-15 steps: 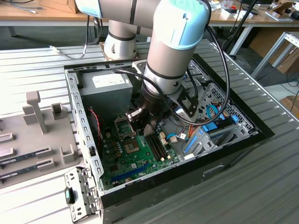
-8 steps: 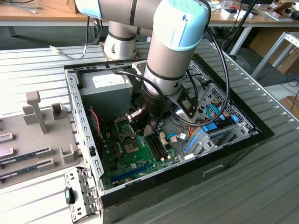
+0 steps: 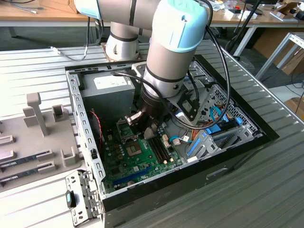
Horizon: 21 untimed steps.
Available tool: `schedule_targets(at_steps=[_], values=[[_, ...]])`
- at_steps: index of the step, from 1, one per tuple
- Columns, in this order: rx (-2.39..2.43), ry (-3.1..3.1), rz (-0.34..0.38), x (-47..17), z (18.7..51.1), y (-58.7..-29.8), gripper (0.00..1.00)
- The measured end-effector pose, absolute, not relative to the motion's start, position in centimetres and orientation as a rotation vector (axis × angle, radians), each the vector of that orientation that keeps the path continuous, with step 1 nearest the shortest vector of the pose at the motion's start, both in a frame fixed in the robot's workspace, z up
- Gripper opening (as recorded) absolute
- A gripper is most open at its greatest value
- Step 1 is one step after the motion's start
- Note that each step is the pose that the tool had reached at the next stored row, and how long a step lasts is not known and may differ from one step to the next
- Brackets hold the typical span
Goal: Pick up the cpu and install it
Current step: 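Place the cpu into insertion slot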
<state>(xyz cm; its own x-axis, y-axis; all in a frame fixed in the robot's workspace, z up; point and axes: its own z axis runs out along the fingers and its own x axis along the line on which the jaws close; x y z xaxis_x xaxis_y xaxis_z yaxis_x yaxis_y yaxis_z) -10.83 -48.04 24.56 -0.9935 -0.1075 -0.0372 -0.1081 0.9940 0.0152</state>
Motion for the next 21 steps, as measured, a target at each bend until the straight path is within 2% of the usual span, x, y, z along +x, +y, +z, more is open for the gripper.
schedule_targets(at_steps=[21], values=[[-0.077, 3.104, 0.024, -13.9, 22.5, -48.1, 0.47]])
